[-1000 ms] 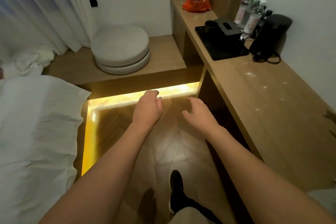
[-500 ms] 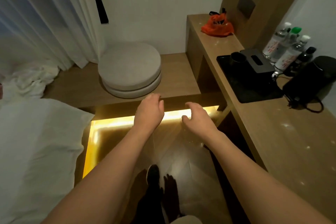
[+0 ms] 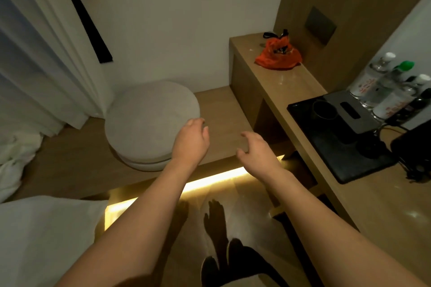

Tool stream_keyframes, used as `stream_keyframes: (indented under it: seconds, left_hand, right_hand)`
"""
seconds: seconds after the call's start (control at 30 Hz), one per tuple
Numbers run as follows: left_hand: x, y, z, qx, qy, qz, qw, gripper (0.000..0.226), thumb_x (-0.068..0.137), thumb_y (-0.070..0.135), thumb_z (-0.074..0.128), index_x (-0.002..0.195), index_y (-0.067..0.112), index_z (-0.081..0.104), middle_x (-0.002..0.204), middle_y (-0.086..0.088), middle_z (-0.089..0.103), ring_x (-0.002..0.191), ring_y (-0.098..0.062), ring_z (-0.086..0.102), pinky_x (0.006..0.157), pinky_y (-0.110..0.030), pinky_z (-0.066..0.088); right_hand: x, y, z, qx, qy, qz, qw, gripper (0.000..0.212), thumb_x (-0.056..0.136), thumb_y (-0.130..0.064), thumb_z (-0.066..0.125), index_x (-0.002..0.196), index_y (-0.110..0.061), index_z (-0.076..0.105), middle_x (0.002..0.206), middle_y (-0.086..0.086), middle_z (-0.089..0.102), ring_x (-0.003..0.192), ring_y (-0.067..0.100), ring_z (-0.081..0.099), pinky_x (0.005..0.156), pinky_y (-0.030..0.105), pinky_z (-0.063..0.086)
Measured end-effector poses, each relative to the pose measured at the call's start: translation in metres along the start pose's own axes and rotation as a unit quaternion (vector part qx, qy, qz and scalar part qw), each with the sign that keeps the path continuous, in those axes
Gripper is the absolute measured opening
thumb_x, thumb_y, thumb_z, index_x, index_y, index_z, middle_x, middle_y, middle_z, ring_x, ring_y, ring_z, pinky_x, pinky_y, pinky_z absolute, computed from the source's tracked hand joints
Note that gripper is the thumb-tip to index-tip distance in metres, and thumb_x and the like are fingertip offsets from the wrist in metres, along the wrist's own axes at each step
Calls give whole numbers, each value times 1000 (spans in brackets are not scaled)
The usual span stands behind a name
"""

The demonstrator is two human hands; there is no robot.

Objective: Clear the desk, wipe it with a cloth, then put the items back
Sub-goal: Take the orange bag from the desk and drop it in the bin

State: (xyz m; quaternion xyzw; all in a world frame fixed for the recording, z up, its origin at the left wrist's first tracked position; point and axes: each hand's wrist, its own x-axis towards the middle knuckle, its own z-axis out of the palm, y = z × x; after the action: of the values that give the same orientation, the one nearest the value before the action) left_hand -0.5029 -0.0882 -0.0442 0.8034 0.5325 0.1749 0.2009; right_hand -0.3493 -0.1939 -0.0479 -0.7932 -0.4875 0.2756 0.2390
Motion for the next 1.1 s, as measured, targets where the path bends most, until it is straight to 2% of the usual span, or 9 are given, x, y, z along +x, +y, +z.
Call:
stream_keyframes:
  seconds: [0.37, 0.57, 0.87, 1.03, 1.1]
  left_hand:
    - [176, 8, 35, -2, -26, 2, 1000, 40, 105, 26, 44, 140, 9, 55, 139, -11, 58, 124, -25, 56, 103, -31, 42]
    - [264, 22, 41, 6, -23, 6, 1000, 40, 105, 23, 45, 139, 6, 55, 138, -13, 58, 125, -28, 55, 103, -33, 40]
    - [365, 42, 86, 2, -98, 28, 995, 39, 105, 25, 46, 137, 5, 57, 136, -15, 59, 122, -30, 56, 101, -34, 41]
    - [449, 69, 120, -43, -145, 39, 988, 38, 105, 25, 46, 138, 9, 56, 138, -10, 58, 122, -26, 55, 98, -28, 39]
    - [486, 81, 133, -89, -162, 28, 982, 35, 104, 26, 46, 135, 12, 57, 132, -10, 61, 115, -25, 59, 98, -30, 42]
  right_hand:
    - [176, 4, -38, 7, -13, 23, 1000, 57, 97, -24, 57, 150, -21, 37, 155, 1, 36, 139, 21, 39, 111, 35, 35]
    - [257, 4, -59, 24, -9, 31, 999, 57, 97, -23, 57, 150, -18, 37, 154, 3, 38, 138, 21, 40, 110, 32, 34]
    - [337, 27, -88, 65, 20, 128, 990, 56, 95, -23, 59, 148, -19, 40, 151, 4, 42, 136, 24, 43, 108, 35, 38]
    - [399, 48, -115, 130, 79, 217, 964, 54, 96, -25, 58, 147, -16, 41, 149, 6, 44, 123, 22, 53, 102, 33, 42]
    - [427, 57, -132, 180, 125, 263, 939, 54, 97, -24, 58, 147, -15, 41, 141, 6, 51, 102, 16, 57, 89, 32, 46]
